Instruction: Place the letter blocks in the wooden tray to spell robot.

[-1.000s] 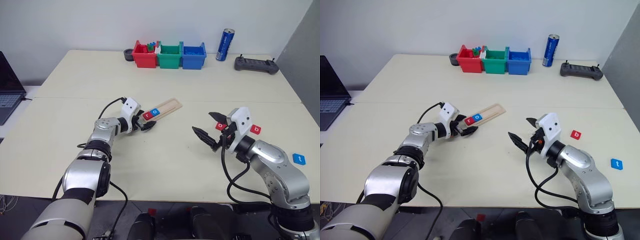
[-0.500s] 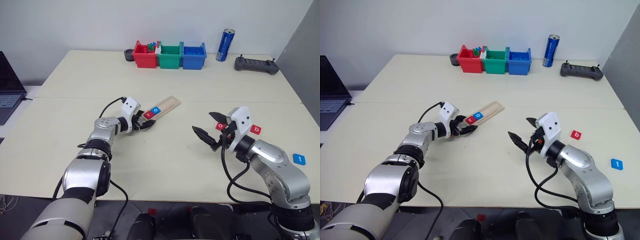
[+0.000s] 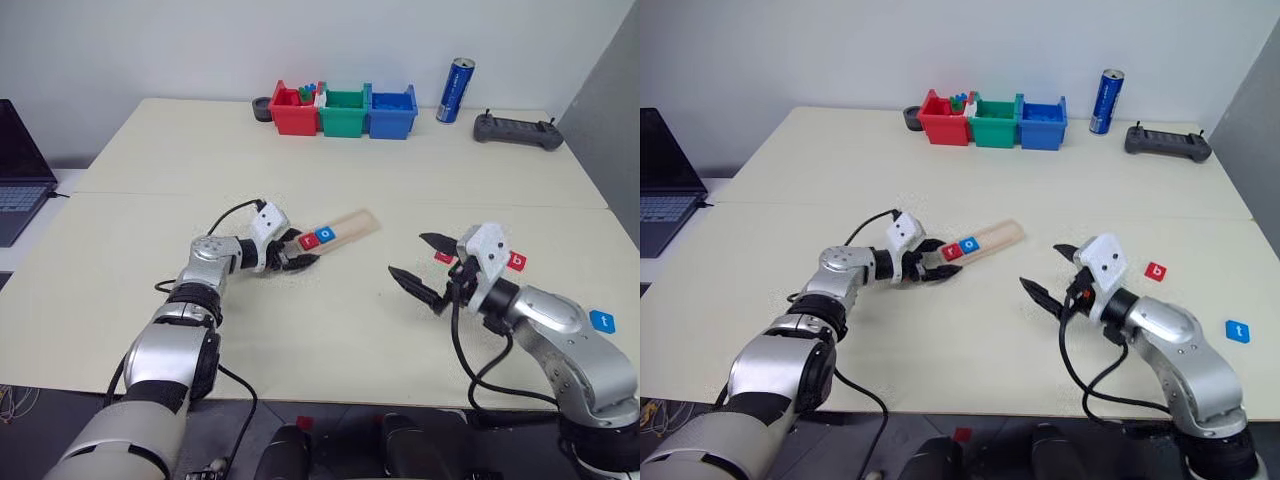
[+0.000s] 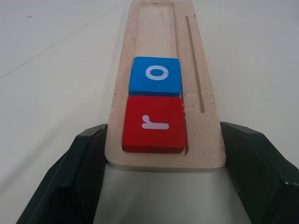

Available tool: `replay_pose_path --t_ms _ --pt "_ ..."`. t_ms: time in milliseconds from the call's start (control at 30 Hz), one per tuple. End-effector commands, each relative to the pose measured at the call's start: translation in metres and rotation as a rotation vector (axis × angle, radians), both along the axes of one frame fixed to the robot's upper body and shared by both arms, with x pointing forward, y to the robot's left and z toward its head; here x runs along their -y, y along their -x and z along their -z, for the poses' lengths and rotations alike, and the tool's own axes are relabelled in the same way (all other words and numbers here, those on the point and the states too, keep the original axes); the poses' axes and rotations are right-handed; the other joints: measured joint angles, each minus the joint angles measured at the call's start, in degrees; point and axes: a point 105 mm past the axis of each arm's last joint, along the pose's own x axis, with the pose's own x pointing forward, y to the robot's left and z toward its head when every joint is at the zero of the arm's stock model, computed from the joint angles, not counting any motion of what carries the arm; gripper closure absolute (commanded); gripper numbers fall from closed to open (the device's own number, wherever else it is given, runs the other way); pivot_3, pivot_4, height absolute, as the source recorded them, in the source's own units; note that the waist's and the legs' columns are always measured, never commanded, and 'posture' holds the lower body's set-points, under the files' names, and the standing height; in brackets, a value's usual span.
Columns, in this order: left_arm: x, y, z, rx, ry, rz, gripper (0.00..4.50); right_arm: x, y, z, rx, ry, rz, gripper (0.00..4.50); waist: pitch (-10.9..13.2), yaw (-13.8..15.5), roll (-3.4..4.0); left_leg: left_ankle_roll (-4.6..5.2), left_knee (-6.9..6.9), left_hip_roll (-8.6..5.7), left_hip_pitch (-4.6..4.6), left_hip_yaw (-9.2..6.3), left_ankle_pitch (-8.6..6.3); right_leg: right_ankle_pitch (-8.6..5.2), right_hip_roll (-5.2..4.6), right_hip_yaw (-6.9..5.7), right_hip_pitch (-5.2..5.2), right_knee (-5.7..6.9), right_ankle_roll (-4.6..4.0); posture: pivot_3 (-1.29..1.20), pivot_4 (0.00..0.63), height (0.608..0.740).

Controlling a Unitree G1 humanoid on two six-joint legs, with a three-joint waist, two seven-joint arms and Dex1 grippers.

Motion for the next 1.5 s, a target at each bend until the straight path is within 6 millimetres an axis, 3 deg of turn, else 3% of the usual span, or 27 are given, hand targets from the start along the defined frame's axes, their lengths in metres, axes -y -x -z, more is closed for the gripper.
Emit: replay_pose_path --t_ms 33,300,767,1267,1367,1500 --pt "0.011 0.022 -0.005 0.021 -0.012 0.215 1.10 -0.003 0.017 -0.010 0.060 0.016 -0.107 0.00 0.0 0.0 0.00 0.00 0.00 0.00 0.00 0.00 0.00 0.00 0.00 0.00 0.00 0.00 0.00 0.00 0.150 0.740" --pt "0.013 0.058 -0.001 0.035 -0.060 0.406 1.10 0.004 0.035 0.005 0.036 0.131 -0.259 0.00 0.0 -0.1 -0.01 0.00 0.04 0.06 0.02 -0.02 0.00 0.00 0.03 0.00 0.00 0.07 0.00 0.00 0.150 0.740" --pt "0.027 0.059 0.008 0.075 -0.067 0.448 1.10 0.004 0.029 0.005 0.045 0.124 -0.298 0.00 0.0 0.0 -0.03 0.01 0.14 0.04 0.04 -0.01 -0.01 0.00 0.03 0.01 0.07 0.07 0.00 0.00 0.150 0.740" --pt "0.025 0.063 0.013 0.039 -0.064 0.453 1.10 0.006 0.026 0.007 0.033 0.110 -0.266 0.00 0.0 0.0 -0.03 0.01 0.14 0.03 0.05 -0.01 -0.01 0.00 0.03 0.01 0.07 0.07 0.00 0.00 0.150 0.740" --pt "0.026 0.060 0.010 0.051 -0.057 0.441 0.12 0.005 0.026 0.007 0.031 0.106 -0.267 0.00 0.0 0.0 -0.03 0.01 0.14 0.04 0.05 -0.01 -0.01 0.00 0.03 0.01 0.07 0.07 0.00 0.00 0.150 0.740" --pt "0.028 0.056 0.006 0.064 -0.052 0.432 0.03 0.004 0.025 0.006 0.031 0.102 -0.263 0.00 0.0 0.0 -0.03 0.01 0.14 0.04 0.05 -0.01 -0.01 0.00 0.03 0.01 0.07 0.07 0.00 0.00 0.150 0.740"
